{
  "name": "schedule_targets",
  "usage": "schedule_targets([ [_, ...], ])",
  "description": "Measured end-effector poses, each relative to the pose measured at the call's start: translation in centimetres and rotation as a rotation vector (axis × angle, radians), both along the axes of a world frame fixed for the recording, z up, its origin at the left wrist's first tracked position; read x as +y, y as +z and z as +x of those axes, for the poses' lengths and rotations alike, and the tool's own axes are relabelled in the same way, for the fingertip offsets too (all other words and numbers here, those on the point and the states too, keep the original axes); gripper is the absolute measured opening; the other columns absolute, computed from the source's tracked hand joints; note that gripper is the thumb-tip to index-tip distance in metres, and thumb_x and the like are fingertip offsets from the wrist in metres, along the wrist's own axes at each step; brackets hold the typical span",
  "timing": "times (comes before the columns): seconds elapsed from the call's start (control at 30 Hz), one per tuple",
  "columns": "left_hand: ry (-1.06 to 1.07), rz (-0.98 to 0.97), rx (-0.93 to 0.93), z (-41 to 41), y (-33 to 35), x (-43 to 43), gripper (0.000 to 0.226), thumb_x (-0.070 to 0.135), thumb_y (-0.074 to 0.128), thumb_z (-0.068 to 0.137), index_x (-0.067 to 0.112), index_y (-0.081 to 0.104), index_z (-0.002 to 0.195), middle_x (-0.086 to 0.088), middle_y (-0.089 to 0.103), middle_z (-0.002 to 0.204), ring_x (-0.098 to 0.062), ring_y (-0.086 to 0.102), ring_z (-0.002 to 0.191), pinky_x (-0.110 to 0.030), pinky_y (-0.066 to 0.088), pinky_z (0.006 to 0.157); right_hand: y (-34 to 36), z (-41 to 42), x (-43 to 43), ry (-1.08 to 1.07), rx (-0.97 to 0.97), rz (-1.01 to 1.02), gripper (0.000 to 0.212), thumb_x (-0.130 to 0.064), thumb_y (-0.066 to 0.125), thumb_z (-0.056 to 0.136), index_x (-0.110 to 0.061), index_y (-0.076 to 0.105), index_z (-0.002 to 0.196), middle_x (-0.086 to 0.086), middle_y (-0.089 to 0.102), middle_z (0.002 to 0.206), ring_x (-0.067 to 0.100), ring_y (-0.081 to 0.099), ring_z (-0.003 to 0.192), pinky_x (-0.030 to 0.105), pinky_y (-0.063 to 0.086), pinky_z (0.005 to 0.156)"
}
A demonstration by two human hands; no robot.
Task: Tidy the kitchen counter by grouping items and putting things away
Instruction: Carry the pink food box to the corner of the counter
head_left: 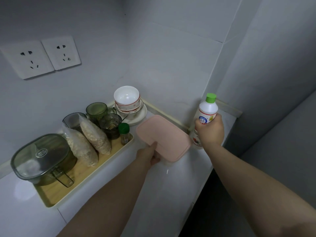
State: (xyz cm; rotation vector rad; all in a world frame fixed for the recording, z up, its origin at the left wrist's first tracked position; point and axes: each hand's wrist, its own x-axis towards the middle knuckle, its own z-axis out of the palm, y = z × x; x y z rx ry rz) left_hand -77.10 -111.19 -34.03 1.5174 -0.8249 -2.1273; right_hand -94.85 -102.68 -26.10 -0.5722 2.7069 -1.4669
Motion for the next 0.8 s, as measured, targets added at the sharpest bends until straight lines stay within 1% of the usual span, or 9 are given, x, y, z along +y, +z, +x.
schedule_targets([
  [0.07, 0.006, -0.036, -0.028, -0.6, -0.3, -0.1, 0.022, 0.017, 0.065, 0.089, -0.003, 0.057, 0.093, -0.016, 0.056, 0.079, -0.032, 0.059, 0.07, -0.04, 0.055, 0.056, -0.4, -0.1, 0.6, -0.001, -0.055, 0.013, 0.041, -0.035, 0.07, 0.075, -0.018, 0.048, 0.105, 0.002, 0.062, 0.101, 0.022, 0.059, 0.09, 0.031, 0.046, 0.072],
  [0.17, 0.022, -0.03, -0.07, -1.5, -0.5, -0.7, 0.021, 0.011, 0.059, 0.092, 0.001, 0.052, 0.075, -0.015, 0.052, 0.07, -0.028, 0.054, 0.059, -0.037, 0.052, 0.049, -0.7, -0.4, 1.0, -0.03, -0.132, -0.015, 0.044, -0.031, 0.071, 0.077, -0.015, 0.048, 0.11, 0.004, 0.062, 0.105, 0.022, 0.058, 0.09, 0.03, 0.044, 0.073],
  [0.3, 0.038, 0.0, -0.074, -2.7, -0.9, -1.7, 0.017, 0.003, 0.052, 0.093, 0.0, 0.051, 0.077, -0.016, 0.049, 0.065, -0.024, 0.048, 0.054, -0.029, 0.043, 0.031, -1.0, -0.7, 1.2, -0.042, -0.202, -0.078, 0.045, -0.029, 0.072, 0.079, -0.014, 0.048, 0.114, 0.005, 0.062, 0.11, 0.025, 0.06, 0.098, 0.033, 0.049, 0.08],
  [0.37, 0.058, 0.021, -0.064, -3.1, -1.2, -2.5, 0.009, 0.001, 0.05, 0.093, 0.002, 0.052, 0.084, -0.017, 0.049, 0.066, -0.024, 0.046, 0.053, -0.03, 0.041, 0.028, -1.3, -0.8, 1.4, -0.039, -0.229, -0.099, 0.044, -0.028, 0.072, 0.081, -0.015, 0.049, 0.116, 0.004, 0.062, 0.112, 0.023, 0.06, 0.099, 0.034, 0.049, 0.083],
  [0.5, 0.052, 0.004, -0.064, -3.8, -1.7, -3.8, 0.014, 0.003, 0.049, 0.095, 0.006, 0.049, 0.082, -0.016, 0.052, 0.067, -0.024, 0.047, 0.054, -0.031, 0.038, 0.025, -1.5, -0.9, 1.3, -0.032, -0.244, -0.122, 0.046, -0.026, 0.071, 0.082, -0.015, 0.048, 0.12, 0.004, 0.061, 0.115, 0.022, 0.059, 0.1, 0.035, 0.05, 0.085],
  [0.6, 0.039, -0.008, -0.067, -4.1, -2.1, -4.5, 0.013, 0.005, 0.047, 0.096, 0.006, 0.049, 0.083, -0.016, 0.056, 0.051, -0.025, 0.048, 0.056, -0.031, 0.039, 0.025, -1.6, -0.9, 0.7, -0.01, -0.246, -0.132, 0.047, -0.024, 0.072, 0.081, -0.014, 0.048, 0.12, 0.004, 0.061, 0.114, 0.023, 0.059, 0.1, 0.036, 0.05, 0.086],
  [0.63, 0.035, -0.012, -0.073, -4.2, -2.3, -4.8, 0.012, 0.006, 0.047, 0.096, 0.006, 0.05, 0.084, -0.016, 0.056, 0.051, -0.025, 0.049, 0.056, -0.032, 0.039, 0.025, -1.6, -0.9, 0.5, -0.004, -0.248, -0.14, 0.047, -0.023, 0.072, 0.081, -0.014, 0.048, 0.12, 0.004, 0.061, 0.113, 0.022, 0.059, 0.099, 0.036, 0.051, 0.086],
  [0.7, 0.029, -0.014, -0.08, -4.6, -2.5, -5.4, 0.015, 0.006, 0.046, 0.096, 0.007, 0.049, 0.082, -0.016, 0.054, 0.065, -0.025, 0.048, 0.056, -0.032, 0.039, 0.025, -1.8, -0.9, 0.1, 0.008, -0.254, -0.152, 0.047, -0.022, 0.072, 0.08, -0.014, 0.048, 0.119, 0.003, 0.061, 0.11, 0.02, 0.058, 0.094, 0.033, 0.05, 0.083],
  [0.8, 0.014, -0.024, -0.084, -5.1, -2.7, -6.4, 0.02, 0.005, 0.044, 0.098, 0.009, 0.046, 0.078, -0.014, 0.05, 0.071, -0.023, 0.047, 0.052, -0.031, 0.038, 0.024, -2.0, -0.8, -0.5, 0.049, -0.248, -0.148, 0.047, -0.021, 0.072, 0.08, -0.014, 0.047, 0.119, -0.002, 0.058, 0.105, 0.016, 0.056, 0.091, 0.031, 0.048, 0.081],
])
